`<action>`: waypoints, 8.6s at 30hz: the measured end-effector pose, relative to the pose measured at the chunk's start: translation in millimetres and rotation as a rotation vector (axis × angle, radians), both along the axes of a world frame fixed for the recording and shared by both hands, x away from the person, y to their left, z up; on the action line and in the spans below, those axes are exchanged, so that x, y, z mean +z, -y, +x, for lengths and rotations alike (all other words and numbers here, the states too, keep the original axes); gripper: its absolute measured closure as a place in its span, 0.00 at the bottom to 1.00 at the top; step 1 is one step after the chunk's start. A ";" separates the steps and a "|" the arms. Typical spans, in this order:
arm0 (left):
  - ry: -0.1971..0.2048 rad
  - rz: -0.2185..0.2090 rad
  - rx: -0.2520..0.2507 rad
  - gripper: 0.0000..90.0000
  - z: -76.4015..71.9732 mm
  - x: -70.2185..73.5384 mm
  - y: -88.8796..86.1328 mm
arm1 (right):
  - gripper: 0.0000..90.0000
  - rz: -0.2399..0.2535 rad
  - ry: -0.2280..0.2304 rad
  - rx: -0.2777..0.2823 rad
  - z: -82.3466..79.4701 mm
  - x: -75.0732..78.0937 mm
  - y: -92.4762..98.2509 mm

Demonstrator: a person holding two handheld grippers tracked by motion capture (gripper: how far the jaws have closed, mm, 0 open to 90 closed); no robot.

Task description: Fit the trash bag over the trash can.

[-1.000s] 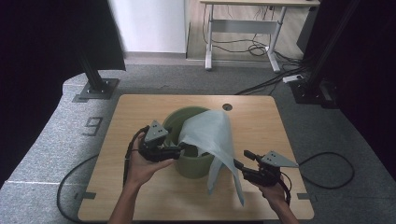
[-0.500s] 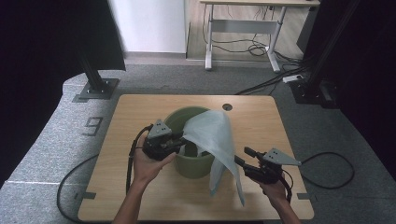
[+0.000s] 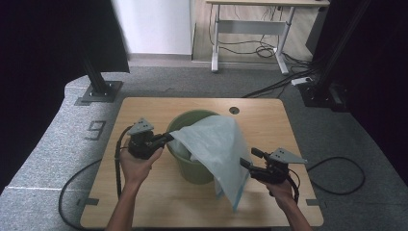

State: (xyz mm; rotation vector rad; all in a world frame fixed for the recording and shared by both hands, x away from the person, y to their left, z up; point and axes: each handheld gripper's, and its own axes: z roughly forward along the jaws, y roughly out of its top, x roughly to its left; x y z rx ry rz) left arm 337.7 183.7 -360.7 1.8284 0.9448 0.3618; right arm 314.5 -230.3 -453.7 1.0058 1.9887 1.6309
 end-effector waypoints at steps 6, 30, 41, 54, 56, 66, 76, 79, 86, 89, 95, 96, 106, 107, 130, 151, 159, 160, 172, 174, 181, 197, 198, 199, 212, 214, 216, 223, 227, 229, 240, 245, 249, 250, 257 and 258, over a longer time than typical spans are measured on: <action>-0.030 -0.004 0.045 0.99 11.4 -5.8 -17.7 | 0.30 0.014 0.006 0.020 10.1 1.0 2.2; -0.069 -0.023 0.083 0.97 22.1 -13.7 -32.7 | 0.50 0.047 -0.039 0.095 37.3 -18.5 13.9; -0.065 -0.021 0.072 0.97 20.4 -12.8 -24.2 | 0.98 0.066 -0.044 0.161 32.6 -11.4 8.8; -0.063 -0.004 -0.024 0.96 25.4 -5.2 11.6 | 0.99 0.082 0.021 0.063 21.3 38.2 36.1; -0.074 0.009 -0.039 0.95 26.7 -5.0 17.2 | 0.99 0.089 0.022 0.047 21.5 42.7 39.3; -0.097 0.055 -0.064 0.43 16.4 -4.0 7.2 | 0.99 0.098 0.016 -0.020 22.9 56.0 48.1; -0.036 -0.010 -0.083 0.27 -8.5 11.2 -16.5 | 0.99 0.128 -0.019 -0.071 26.2 53.0 57.8; -0.022 -0.016 -0.099 0.28 -13.6 17.3 -9.7 | 0.99 0.128 -0.019 -0.061 25.8 53.1 54.3; -0.028 0.056 -0.144 0.30 -17.9 18.5 28.6 | 0.99 0.117 -0.007 -0.016 19.7 56.4 33.9; -0.026 0.061 -0.167 0.30 -18.3 17.8 39.7 | 0.99 0.111 0.005 0.006 16.5 58.3 24.6; -0.020 0.057 -0.186 0.30 -18.7 16.1 53.7 | 0.99 0.102 0.019 0.019 12.8 60.1 13.7; -0.020 0.057 -0.187 0.29 -19.1 15.5 55.6 | 0.98 0.104 0.021 0.020 12.5 60.3 11.8; 0.011 0.087 -0.110 0.27 -25.6 5.6 66.0 | 0.98 0.085 0.012 0.023 13.9 59.3 -3.3; 0.011 0.087 -0.106 0.27 -25.8 5.4 66.3 | 0.98 0.081 0.011 0.023 14.0 59.1 -3.8; 0.050 0.123 -0.124 0.22 -47.4 6.1 103.8 | 0.98 0.087 -0.019 0.017 5.1 65.4 -26.1; 0.015 0.136 -0.192 0.71 -43.5 1.6 112.8 | 0.98 0.032 0.024 0.014 -1.0 69.4 -41.4; -0.002 0.089 -0.221 0.95 -34.8 4.0 107.9 | 0.83 0.032 0.043 0.026 -3.2 70.3 -39.0; -0.002 0.085 -0.219 0.97 -33.4 4.1 106.8 | 0.78 0.032 0.052 0.024 -4.3 70.6 -38.4; 0.014 0.015 -0.148 0.99 -19.8 8.9 84.6 | 0.63 0.060 0.115 -0.034 -35.5 69.8 -8.4; 0.015 -0.003 -0.138 0.99 -17.9 11.1 79.1 | 0.63 0.058 0.114 -0.035 -41.7 66.7 -2.7; 0.011 -0.029 -0.116 0.99 -13.0 13.5 68.8 | 0.62 0.015 0.083 -0.005 -44.7 46.3 -6.4; -0.020 -0.065 -0.126 0.99 -5.7 10.7 58.4 | 0.66 0.006 0.073 0.013 -24.8 40.2 -30.1; -0.020 -0.066 -0.128 0.99 -5.9 10.7 58.0 | 0.66 0.008 0.071 0.011 -23.8 39.7 -30.4; -0.020 -0.067 -0.129 0.99 -6.1 10.7 57.3 | 0.66 0.008 0.072 0.011 -23.1 39.4 -30.5; -0.034 -0.088 -0.143 0.99 -6.0 7.9 50.2 | 0.67 0.011 0.072 0.009 -19.1 36.4 -31.7; -0.035 -0.087 -0.145 0.99 -6.0 7.5 50.8 | 0.67 0.017 0.076 0.012 -19.2 38.0 -32.2; -0.033 -0.086 -0.147 0.98 -6.1 7.2 52.0 | 0.67 0.019 0.082 0.015 -19.2 40.8 -33.1; -0.030 -0.076 -0.136 0.98 -5.6 4.6 54.5 | 0.67 0.052 0.093 0.033 -19.0 51.2 -37.3; -0.033 -0.069 -0.138 0.98 -5.2 2.2 57.5 | 0.82 0.056 0.089 0.047 -19.1 54.3 -40.1; -0.031 -0.071 -0.137 0.98 -5.1 2.0 57.7 | 0.95 0.047 0.087 0.045 -18.9 55.0 -40.7; 0.022 -0.127 -0.106 0.99 -0.6 4.3 51.0 | 0.99 -0.061 0.118 0.019 -14.8 56.0 -38.6; 0.054 -0.150 -0.081 1.00 0.1 8.4 45.7 | 0.99 -0.091 0.119 -0.006 -13.8 53.4 -34.1; 0.069 -0.164 -0.063 1.00 -0.2 11.6 38.8 | 0.99 -0.088 0.106 -0.038 -10.5 52.9 -25.6; 0.070 -0.166 -0.060 1.00 -0.2 11.7 37.5 | 0.99 -0.089 0.104 -0.049 -9.1 53.0 -23.3; 0.074 -0.172 -0.039 1.00 -1.8 8.8 25.4 | 0.99 -0.089 0.084 -0.089 -4.2 48.0 -14.3; 0.073 -0.173 -0.034 1.00 -1.7 8.4 23.4 | 0.99 -0.088 0.082 -0.097 -3.5 47.3 -12.9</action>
